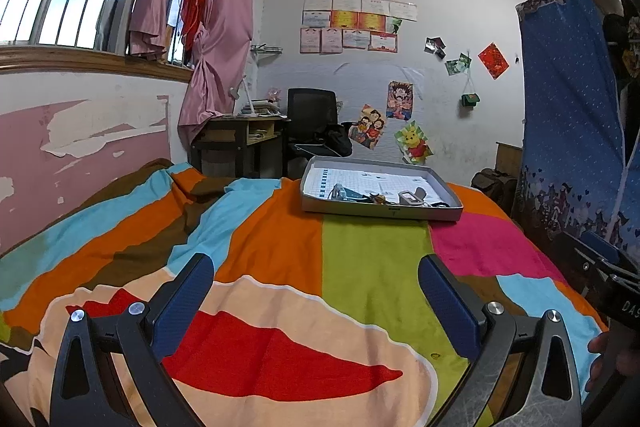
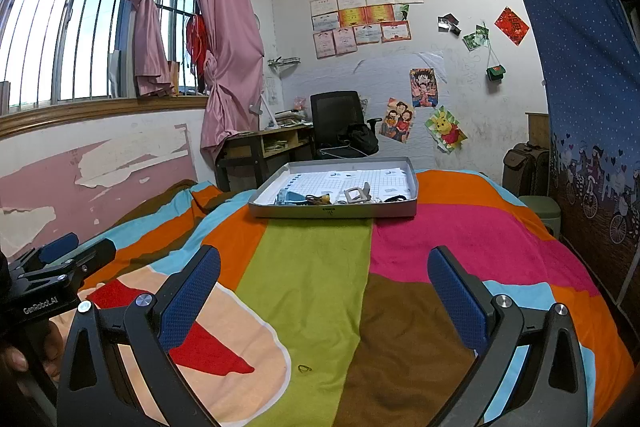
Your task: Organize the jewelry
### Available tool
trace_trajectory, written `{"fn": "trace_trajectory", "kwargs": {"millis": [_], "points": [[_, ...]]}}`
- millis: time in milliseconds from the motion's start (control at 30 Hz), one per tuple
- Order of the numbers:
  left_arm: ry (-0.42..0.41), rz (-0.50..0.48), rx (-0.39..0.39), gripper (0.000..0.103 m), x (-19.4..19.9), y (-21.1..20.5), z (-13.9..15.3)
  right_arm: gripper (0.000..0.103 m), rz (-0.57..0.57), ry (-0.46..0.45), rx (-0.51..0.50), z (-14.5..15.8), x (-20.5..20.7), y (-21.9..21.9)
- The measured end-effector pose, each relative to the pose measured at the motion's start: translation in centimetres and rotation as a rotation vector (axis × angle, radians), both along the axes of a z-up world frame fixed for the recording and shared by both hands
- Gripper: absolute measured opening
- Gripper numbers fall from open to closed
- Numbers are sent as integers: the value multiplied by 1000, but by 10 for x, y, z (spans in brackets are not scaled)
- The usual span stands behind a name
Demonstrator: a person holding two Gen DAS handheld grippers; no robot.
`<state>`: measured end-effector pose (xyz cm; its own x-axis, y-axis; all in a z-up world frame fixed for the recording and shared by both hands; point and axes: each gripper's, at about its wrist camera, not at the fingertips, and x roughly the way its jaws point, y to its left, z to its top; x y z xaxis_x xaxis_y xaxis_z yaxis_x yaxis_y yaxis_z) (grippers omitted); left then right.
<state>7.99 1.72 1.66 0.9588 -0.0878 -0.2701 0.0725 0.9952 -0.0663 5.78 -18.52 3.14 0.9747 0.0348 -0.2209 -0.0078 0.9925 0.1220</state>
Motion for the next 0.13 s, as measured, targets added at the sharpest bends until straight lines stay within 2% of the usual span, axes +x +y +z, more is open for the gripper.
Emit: {"fn": "trace_trajectory", "kwargs": {"millis": [133], "points": [[0,0,3,103,0,-3,1,102,0,0,-1,0,0,0]]}}
